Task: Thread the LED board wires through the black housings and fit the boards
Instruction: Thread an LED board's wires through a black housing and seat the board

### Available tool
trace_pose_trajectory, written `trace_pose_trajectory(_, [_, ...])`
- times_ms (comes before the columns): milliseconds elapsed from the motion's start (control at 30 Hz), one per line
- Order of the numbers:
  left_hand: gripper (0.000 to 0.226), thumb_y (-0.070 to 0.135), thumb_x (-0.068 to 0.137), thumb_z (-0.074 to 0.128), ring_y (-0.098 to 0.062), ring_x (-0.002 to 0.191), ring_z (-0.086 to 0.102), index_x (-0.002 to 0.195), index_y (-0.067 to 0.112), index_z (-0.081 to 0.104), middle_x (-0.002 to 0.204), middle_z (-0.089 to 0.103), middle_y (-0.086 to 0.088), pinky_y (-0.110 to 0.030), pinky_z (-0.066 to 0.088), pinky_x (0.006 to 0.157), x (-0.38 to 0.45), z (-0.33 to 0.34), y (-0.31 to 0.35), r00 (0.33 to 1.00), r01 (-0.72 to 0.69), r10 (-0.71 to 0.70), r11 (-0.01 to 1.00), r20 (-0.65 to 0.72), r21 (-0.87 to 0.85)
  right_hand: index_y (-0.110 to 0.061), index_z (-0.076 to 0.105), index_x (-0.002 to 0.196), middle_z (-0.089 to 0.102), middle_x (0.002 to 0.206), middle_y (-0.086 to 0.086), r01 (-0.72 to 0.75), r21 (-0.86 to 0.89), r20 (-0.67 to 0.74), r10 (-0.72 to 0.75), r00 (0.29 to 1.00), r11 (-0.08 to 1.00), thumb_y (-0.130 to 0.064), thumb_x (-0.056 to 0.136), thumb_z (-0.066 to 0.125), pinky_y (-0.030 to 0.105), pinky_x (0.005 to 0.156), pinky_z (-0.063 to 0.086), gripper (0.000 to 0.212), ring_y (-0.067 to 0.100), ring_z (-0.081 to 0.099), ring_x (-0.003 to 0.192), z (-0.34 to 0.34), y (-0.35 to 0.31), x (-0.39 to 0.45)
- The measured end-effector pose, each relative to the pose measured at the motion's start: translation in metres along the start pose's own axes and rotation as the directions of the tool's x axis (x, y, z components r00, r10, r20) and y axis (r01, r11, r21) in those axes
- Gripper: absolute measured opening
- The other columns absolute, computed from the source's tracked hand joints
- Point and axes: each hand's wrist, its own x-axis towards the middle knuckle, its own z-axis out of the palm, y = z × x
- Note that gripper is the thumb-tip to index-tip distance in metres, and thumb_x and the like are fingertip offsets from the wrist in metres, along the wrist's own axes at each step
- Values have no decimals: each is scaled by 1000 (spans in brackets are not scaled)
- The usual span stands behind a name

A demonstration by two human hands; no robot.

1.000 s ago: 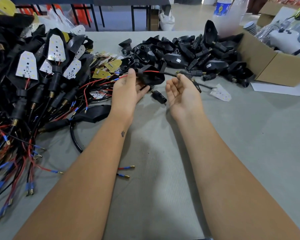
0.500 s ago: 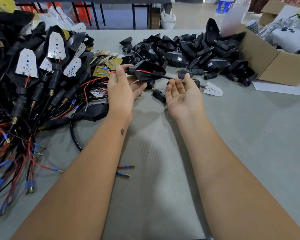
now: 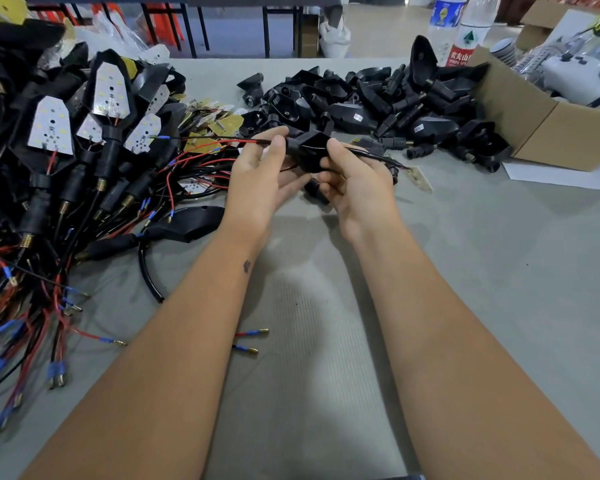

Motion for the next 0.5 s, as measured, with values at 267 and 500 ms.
trace_pose_trajectory(267, [25,27,105,42,-20,96,71,116,23,64,113,72,-6,-29,57,86,-5,1,6,986,83,-85,996,143,19,-6,67,85,56,57,-1,-1,-94,79,8,997,996,-14,88,69,19,49,43,9,10,48,50,-1,0,-2])
trace_pose_trajectory(500, [25,26,105,43,-19,85,74,102,21,67,92,76,0,-26,58,73,-4,1,4,996,-63,68,993,-51,100,-14,60,83,59,55,-4,-122,199,31,118,992,972,-17,97,56,16,49,47,15,7,54,47,3,0,1])
